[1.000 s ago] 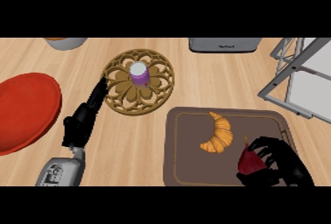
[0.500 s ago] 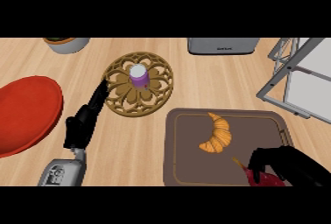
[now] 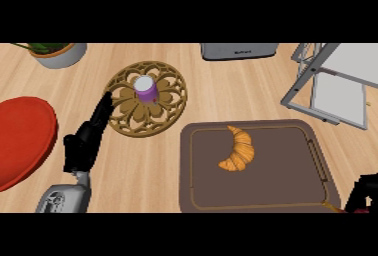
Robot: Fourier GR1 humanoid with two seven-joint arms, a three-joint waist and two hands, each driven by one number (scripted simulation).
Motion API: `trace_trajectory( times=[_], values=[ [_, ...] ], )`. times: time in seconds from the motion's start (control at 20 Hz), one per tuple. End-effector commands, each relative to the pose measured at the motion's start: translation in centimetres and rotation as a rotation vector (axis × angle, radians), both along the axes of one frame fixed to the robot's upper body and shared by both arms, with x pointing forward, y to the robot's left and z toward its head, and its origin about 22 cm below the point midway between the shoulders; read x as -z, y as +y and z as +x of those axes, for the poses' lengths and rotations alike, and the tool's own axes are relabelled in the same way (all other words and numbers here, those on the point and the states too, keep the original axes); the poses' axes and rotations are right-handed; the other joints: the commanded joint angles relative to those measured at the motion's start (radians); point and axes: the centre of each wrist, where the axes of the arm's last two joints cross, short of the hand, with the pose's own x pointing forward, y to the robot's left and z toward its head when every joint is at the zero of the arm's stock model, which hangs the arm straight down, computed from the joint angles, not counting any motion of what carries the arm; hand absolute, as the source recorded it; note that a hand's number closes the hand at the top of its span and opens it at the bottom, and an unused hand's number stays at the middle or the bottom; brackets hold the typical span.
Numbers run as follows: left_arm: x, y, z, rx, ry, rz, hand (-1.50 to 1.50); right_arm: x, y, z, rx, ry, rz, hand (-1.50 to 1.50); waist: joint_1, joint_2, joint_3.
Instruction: Pick the pear from the tray and place it in the tiered shelf
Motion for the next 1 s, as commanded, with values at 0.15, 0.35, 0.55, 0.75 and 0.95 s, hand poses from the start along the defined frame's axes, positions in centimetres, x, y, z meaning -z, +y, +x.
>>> trace_trajectory(
  times=[0.15, 0.35, 0.55, 0.75, 0.95],
  values=[
    [0.3, 0.8, -0.7, -0.005, 0.002, -0.008, 0.00, -5.8, -10.8, -1.1, 0.070, -0.166, 0.159, 1.50, 0.005, 0.006, -0.003],
    [0.3, 0.5, -0.6, 0.007, 0.003, 0.004, 0.00, -10.2, -15.5, -2.3, 0.139, -0.271, 0.217, 1.50, 0.025, 0.011, -0.006],
    [-0.4, -0.3, 0.1, 0.056, -0.020, -0.004, 0.00, -11.3, -19.0, -3.5, 0.223, -0.300, 0.294, 1.50, 0.055, 0.018, -0.005],
    [-1.0, -2.1, 1.2, 0.090, -0.028, -0.005, 0.00, -14.6, -21.3, -3.7, 0.315, -0.385, 0.307, 1.50, 0.084, 0.024, -0.006],
    [-1.3, -2.5, 1.3, 0.085, -0.022, -0.015, 0.00, -16.4, -22.1, -3.7, 0.334, -0.382, 0.328, 1.50, 0.093, 0.025, -0.006]
  ],
)
